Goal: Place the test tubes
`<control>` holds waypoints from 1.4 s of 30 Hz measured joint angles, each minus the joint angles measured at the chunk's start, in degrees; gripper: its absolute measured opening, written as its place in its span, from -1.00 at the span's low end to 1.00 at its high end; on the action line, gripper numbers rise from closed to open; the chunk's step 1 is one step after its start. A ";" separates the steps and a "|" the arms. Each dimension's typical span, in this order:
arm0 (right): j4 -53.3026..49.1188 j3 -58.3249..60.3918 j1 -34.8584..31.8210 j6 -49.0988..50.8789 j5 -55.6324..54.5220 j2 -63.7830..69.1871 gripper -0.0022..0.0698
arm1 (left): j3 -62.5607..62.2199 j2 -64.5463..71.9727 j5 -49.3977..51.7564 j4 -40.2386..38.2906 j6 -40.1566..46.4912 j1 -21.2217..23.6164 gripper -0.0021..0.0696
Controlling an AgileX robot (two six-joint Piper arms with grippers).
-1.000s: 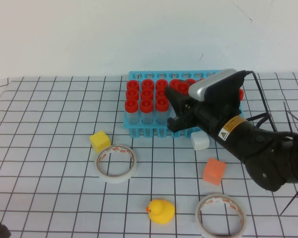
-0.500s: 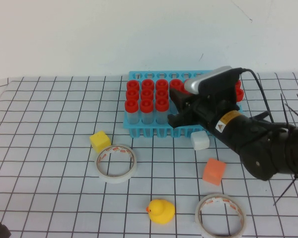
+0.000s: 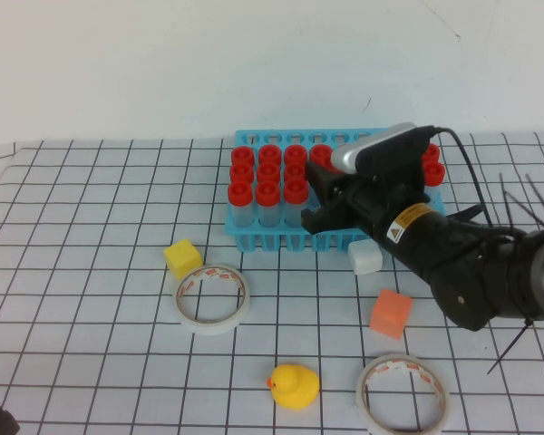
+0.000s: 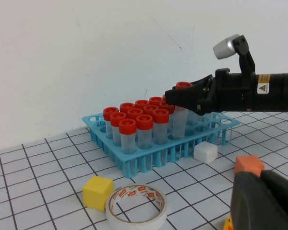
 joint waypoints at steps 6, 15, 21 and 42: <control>-0.56 -0.04 0.00 0.00 -2.75 1.25 -0.19 | 0.00 0.00 0.00 0.00 0.00 0.00 -0.95; -1.21 -1.05 0.00 0.73 -3.70 2.27 -0.19 | 0.00 0.00 0.00 0.00 0.00 0.00 -0.95; -1.22 -2.69 0.00 5.93 -3.70 3.50 -0.19 | 0.00 0.00 0.00 0.00 0.00 0.00 -0.95; -1.58 -2.83 0.00 0.11 -0.24 3.53 -0.19 | 0.00 0.00 0.33 0.00 0.00 0.00 -0.95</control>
